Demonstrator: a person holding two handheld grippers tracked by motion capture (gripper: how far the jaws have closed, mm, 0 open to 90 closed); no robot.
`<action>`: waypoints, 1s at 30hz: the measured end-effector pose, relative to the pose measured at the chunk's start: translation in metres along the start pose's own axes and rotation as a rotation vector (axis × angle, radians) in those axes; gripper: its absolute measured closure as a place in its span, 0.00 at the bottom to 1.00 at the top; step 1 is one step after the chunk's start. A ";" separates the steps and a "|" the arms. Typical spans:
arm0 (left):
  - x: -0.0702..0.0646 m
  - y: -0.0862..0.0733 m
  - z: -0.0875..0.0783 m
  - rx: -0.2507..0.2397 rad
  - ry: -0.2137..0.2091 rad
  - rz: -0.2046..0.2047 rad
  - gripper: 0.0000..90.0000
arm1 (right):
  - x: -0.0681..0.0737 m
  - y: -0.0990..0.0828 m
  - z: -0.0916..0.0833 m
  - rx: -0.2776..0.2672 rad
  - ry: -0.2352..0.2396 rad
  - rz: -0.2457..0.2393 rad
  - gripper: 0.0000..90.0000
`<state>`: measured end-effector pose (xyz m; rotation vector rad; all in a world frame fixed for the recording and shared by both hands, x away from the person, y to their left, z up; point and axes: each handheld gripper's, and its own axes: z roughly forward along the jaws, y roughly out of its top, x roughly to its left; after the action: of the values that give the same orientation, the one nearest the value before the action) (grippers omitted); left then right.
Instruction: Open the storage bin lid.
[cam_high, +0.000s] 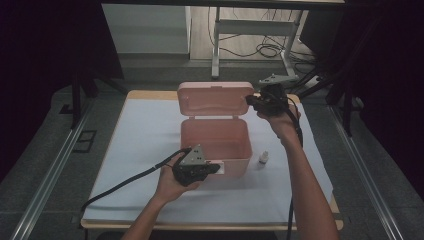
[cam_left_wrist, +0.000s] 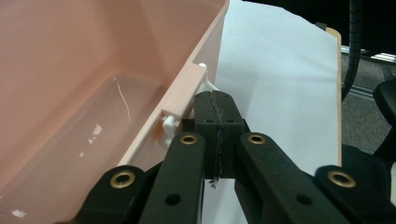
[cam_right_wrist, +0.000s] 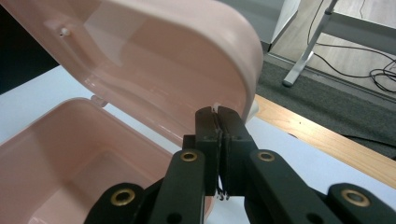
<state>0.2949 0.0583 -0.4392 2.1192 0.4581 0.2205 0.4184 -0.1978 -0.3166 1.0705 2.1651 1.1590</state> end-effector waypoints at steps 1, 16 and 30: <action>0.000 0.000 0.000 0.000 -0.001 0.000 1.00 | 0.000 0.000 0.001 0.002 -0.001 0.004 0.97; 0.000 0.000 0.000 0.000 -0.001 0.004 1.00 | -0.008 -0.007 0.015 0.021 -0.021 0.029 0.96; 0.000 0.000 0.000 -0.001 -0.001 0.004 1.00 | -0.013 -0.015 0.010 0.033 -0.033 0.031 0.94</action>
<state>0.2951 0.0587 -0.4396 2.1198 0.4535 0.2220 0.4267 -0.2084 -0.3341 1.1339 2.1561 1.1147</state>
